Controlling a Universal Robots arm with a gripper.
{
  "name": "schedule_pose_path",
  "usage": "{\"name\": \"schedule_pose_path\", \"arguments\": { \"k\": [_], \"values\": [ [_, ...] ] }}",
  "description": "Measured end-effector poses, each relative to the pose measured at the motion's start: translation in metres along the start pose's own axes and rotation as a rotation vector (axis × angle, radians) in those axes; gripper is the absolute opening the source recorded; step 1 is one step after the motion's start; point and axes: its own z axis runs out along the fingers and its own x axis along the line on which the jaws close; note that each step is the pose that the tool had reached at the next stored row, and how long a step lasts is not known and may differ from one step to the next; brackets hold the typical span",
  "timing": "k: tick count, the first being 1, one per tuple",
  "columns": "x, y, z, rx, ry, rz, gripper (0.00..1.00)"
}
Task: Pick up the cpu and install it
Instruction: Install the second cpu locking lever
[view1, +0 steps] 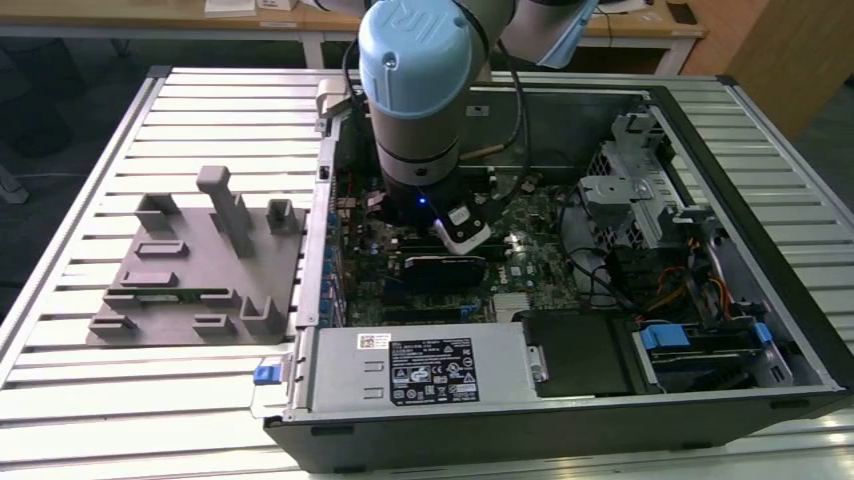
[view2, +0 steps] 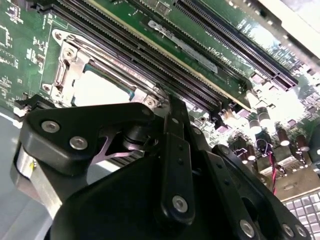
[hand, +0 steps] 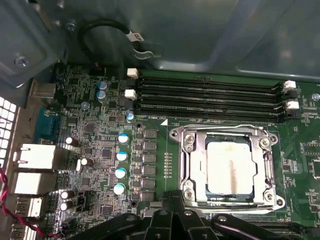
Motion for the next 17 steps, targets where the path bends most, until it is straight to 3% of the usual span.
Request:
{"name": "schedule_pose_path", "arguments": {
  "k": [17],
  "values": [
    [0.0036,0.0022,0.0010,-0.0012,-0.0001,0.000,0.11]
  ]
}}
